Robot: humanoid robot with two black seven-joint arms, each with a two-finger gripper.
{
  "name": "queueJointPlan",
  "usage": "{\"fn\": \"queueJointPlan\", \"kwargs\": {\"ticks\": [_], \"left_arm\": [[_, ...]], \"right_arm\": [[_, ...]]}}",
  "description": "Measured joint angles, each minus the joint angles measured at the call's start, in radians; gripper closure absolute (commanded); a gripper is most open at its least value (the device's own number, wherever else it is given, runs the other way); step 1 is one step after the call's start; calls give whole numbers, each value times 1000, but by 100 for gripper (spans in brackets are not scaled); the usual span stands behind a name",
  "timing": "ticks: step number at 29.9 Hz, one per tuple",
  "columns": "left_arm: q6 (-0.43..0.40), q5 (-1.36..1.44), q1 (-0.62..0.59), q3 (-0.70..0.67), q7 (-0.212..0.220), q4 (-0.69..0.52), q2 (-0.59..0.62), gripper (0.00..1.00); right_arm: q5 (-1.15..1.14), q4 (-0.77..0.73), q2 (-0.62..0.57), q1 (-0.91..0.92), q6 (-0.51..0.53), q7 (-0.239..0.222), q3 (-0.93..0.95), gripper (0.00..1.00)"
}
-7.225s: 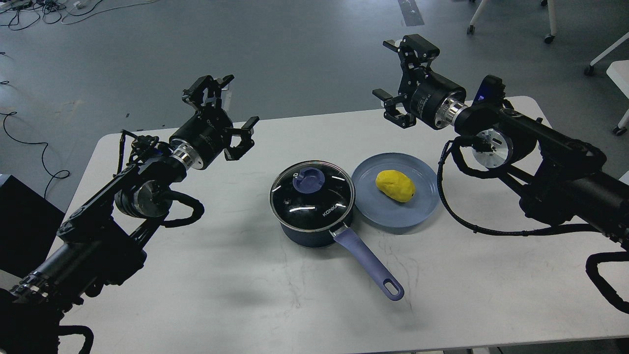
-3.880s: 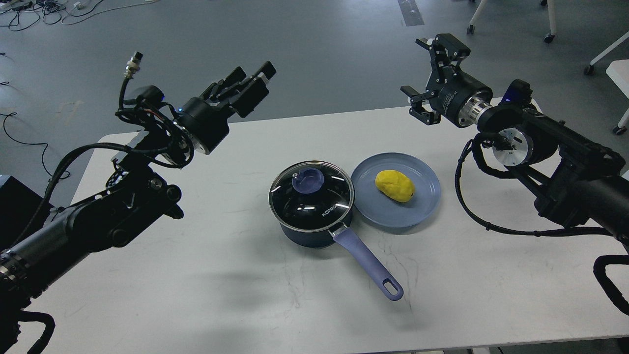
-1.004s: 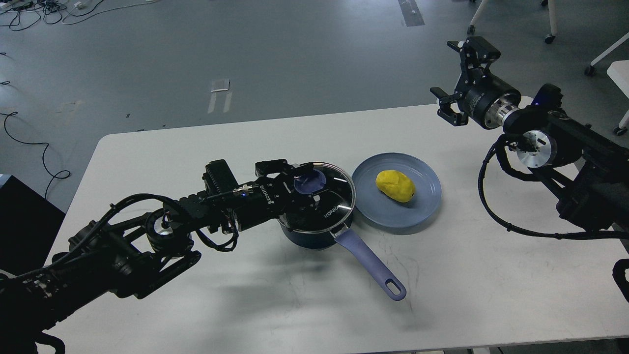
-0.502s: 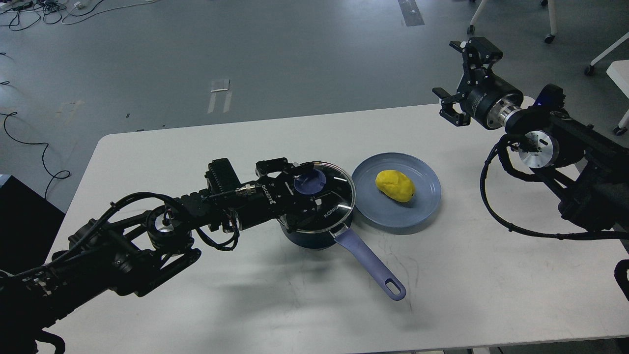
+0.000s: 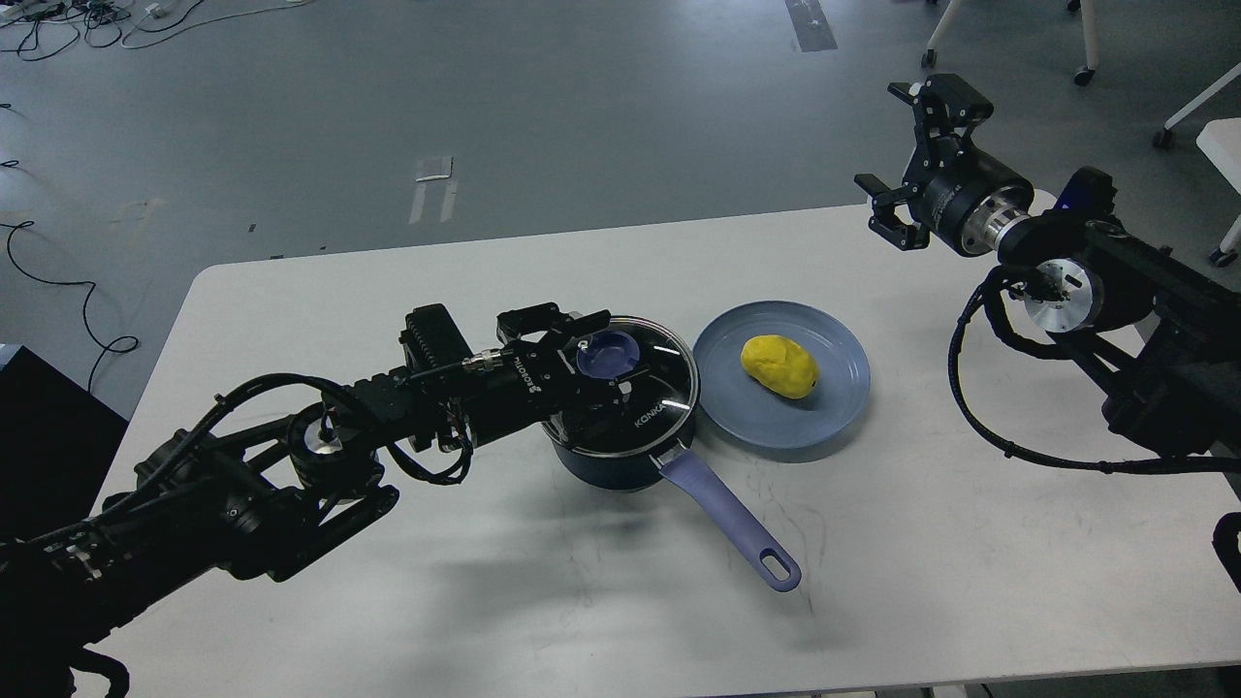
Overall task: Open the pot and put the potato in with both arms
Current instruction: 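Lower the left gripper onto the lid knob and close it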
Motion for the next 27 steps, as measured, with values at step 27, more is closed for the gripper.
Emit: {"fn": "queueJointPlan", "kwargs": {"ticks": [27], "left_arm": [[-32, -8, 10, 7, 0, 45, -8, 31]], "right_arm": [[0, -14, -3, -8, 0, 2, -1, 0]]}}
